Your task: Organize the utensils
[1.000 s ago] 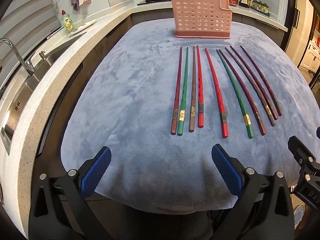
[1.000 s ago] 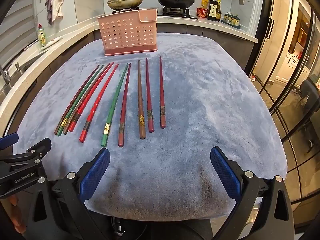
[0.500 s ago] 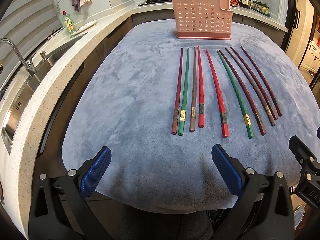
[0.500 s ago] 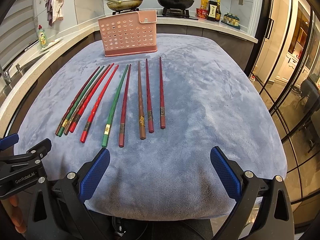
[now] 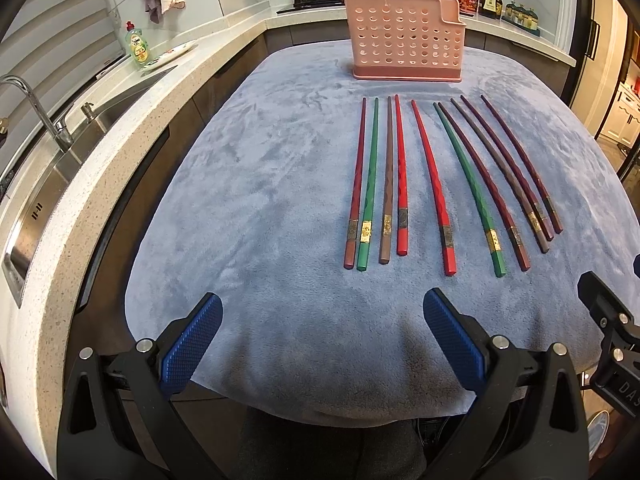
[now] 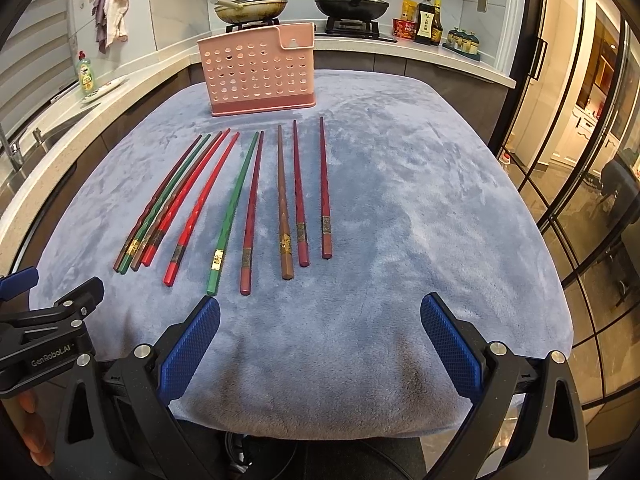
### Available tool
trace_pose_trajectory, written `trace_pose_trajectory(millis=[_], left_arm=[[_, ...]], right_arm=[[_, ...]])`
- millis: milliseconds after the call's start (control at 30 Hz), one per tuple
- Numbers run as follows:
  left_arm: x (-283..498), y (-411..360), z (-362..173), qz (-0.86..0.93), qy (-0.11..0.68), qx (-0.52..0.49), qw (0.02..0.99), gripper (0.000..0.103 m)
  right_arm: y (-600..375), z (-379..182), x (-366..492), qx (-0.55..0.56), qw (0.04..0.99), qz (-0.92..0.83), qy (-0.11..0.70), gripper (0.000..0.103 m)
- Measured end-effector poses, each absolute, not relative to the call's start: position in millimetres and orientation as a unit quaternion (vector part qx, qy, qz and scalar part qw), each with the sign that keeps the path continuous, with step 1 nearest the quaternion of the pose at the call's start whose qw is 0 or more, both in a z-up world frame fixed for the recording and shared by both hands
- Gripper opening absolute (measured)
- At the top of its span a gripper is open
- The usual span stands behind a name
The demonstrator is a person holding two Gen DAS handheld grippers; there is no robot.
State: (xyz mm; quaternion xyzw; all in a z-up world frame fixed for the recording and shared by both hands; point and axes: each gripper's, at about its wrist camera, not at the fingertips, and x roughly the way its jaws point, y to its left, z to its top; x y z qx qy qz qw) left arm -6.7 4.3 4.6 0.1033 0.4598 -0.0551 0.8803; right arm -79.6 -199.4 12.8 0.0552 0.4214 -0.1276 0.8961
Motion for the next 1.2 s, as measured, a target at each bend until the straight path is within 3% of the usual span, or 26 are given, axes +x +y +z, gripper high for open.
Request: trace_pose_trajectory(millis=[1200], left_arm=[[-10.1, 0.2, 8.6, -0.055, 0.455, 0.106, 0.883, 0.096]], right_arm=[[-199.1, 12.6, -81.6, 0.057, 0.897, -0.128, 0.419, 0.096]])
